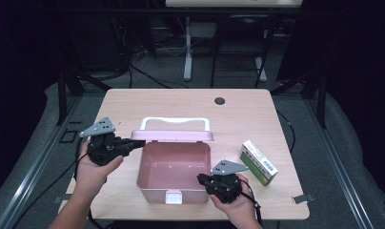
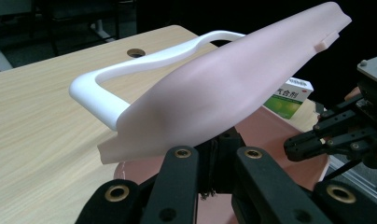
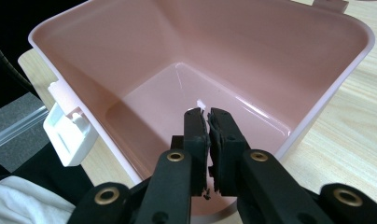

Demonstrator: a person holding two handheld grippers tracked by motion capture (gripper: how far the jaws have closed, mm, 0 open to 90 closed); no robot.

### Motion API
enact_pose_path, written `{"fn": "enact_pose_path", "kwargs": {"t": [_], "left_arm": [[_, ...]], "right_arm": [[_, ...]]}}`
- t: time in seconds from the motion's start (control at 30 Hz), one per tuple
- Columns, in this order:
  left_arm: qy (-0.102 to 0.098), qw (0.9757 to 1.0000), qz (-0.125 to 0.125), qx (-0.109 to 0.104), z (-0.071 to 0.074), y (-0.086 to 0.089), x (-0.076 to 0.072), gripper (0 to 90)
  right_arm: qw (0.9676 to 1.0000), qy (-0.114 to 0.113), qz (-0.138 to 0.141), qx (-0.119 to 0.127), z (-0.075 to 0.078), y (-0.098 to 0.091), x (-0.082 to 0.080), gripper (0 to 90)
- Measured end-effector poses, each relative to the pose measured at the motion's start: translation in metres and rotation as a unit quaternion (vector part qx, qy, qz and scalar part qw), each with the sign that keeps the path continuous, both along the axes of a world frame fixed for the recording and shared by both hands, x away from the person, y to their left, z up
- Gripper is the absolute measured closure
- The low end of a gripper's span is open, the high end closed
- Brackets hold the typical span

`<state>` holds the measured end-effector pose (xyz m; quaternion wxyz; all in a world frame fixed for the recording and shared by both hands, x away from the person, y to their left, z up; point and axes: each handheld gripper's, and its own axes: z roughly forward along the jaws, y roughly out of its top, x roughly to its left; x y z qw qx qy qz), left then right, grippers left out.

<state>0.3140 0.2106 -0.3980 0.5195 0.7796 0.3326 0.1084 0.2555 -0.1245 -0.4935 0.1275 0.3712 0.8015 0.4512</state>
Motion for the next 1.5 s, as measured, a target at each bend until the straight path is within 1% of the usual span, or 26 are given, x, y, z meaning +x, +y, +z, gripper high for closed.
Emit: {"fn": "enact_pose_path", "kwargs": {"t": [0.3, 0.4, 0.57, 0.6, 0.73, 0.8, 0.9, 0.97, 1.0, 1.23, 1.37, 1.4, 1.5], "left_arm": [[-0.001, 1.0000, 0.009, -0.003, 0.001, 0.000, 0.010, 89.6], [0.000, 0.9999, 0.013, -0.008, 0.001, 0.000, 0.014, 89.6], [0.000, 0.9998, 0.020, -0.009, 0.001, 0.000, 0.019, 89.5], [-0.001, 0.9998, 0.019, -0.007, 0.002, 0.001, 0.020, 89.5], [-0.001, 0.9997, 0.020, -0.012, 0.002, 0.001, 0.023, 89.4], [-0.001, 0.9998, 0.020, -0.009, 0.003, 0.001, 0.025, 89.4], [-0.001, 0.9997, 0.023, -0.011, 0.002, 0.000, 0.026, 89.4], [-0.001, 0.9997, 0.022, -0.009, 0.002, 0.000, 0.027, 89.4], [0.001, 0.9996, 0.025, -0.011, 0.001, -0.001, 0.027, 89.4], [0.004, 0.9995, 0.029, -0.007, 0.000, -0.002, 0.033, 89.3], [0.007, 0.9995, 0.031, -0.007, 0.000, -0.002, 0.034, 89.4], [0.006, 0.9995, 0.030, -0.004, 0.000, -0.002, 0.035, 89.4], [0.010, 0.9995, 0.030, -0.004, -0.001, -0.002, 0.037, 89.4]], "right_arm": [[1.0000, -0.004, 0.000, 0.003, -0.001, 0.000, -0.002, 85.5], [1.0000, -0.003, 0.000, 0.003, -0.001, 0.000, -0.003, 85.6], [1.0000, -0.003, 0.006, 0.006, -0.001, 0.003, -0.006, 85.5], [0.9999, -0.002, 0.010, 0.005, -0.002, 0.005, -0.007, 86.3], [0.9999, -0.003, 0.015, -0.002, -0.003, 0.009, -0.008, 85.8], [0.9999, 0.002, 0.015, 0.002, -0.003, 0.010, -0.008, 85.7], [0.9999, 0.000, 0.014, 0.004, -0.004, 0.010, -0.008, 85.7], [0.9999, 0.002, 0.014, 0.004, -0.004, 0.009, -0.008, 85.6], [0.9999, 0.002, 0.014, 0.005, -0.004, 0.009, -0.008, 85.4], [0.9998, 0.000, 0.016, 0.006, -0.004, 0.009, -0.007, 85.3], [0.9999, -0.003, 0.015, 0.005, -0.004, 0.008, -0.007, 85.8], [0.9999, -0.003, 0.015, 0.005, -0.004, 0.008, -0.007, 85.8], [0.9999, -0.003, 0.014, 0.004, -0.004, 0.008, -0.006, 86.3]]}}
